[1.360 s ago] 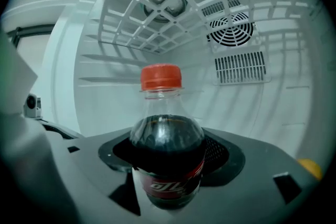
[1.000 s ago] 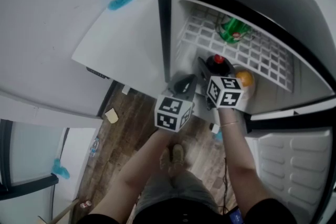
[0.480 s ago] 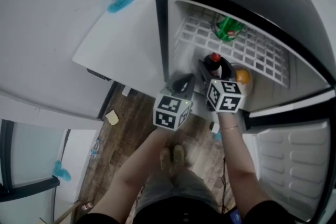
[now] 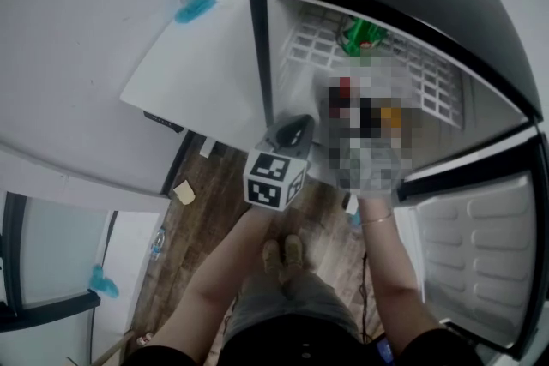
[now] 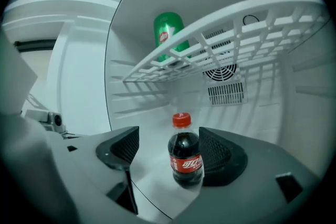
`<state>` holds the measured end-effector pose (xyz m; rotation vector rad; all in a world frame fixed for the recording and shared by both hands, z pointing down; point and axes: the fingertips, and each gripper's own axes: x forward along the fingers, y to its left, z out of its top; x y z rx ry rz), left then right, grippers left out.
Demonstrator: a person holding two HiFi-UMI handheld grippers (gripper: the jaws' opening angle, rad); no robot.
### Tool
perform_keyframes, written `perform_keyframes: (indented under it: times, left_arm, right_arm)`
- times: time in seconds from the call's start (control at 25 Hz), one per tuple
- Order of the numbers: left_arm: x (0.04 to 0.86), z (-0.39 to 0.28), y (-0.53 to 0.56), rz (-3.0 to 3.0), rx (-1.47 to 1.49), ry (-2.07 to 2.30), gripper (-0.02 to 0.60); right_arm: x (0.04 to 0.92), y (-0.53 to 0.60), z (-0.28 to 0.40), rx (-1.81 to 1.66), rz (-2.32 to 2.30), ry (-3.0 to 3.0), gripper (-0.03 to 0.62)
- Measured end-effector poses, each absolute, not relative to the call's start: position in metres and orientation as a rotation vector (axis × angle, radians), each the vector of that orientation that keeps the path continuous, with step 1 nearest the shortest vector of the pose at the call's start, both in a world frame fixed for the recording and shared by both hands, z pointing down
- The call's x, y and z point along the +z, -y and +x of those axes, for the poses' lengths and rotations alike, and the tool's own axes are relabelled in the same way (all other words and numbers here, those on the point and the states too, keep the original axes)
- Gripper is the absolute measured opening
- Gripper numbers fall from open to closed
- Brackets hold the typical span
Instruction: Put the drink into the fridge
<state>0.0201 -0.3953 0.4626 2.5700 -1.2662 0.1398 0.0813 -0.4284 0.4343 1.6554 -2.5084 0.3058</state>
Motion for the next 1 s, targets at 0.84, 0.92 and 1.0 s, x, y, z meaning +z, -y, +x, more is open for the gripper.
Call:
perform_keyframes:
  times: [0.84, 0.92, 1.0]
  left_arm:
    - [0.396, 0.018, 0.349, 2.703, 0.173, 1.161, 0.006]
    - [0.393, 0.019, 0.345, 2.703, 0.161, 1.155, 0.006]
    - [0.391, 0.020, 0.341, 2.704, 0.155, 1.153, 0.006]
  right_arm:
    - [0.368, 0.358, 0.071, 0.323, 1.577, 2.659, 0.351]
    - [0.366, 0.352, 0.069, 0.318, 1.570, 2.661, 0.351]
    - [0.364, 0.348, 0.069, 0.320, 1.568, 2.664, 0.351]
